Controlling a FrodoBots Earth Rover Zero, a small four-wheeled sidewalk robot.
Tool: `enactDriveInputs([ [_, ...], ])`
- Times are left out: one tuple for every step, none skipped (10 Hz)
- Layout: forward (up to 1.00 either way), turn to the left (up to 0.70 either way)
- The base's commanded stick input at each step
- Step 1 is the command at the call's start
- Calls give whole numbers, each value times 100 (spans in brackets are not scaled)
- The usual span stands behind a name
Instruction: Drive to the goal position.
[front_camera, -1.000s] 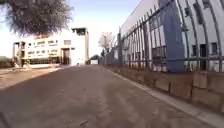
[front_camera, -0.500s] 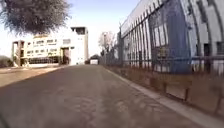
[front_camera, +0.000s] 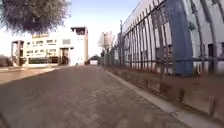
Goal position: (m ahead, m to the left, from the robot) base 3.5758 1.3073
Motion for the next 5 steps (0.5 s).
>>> enactDriveInputs([
  [100,0],
  [100,0],
  [100,0],
  [100,0],
  [100,0],
])
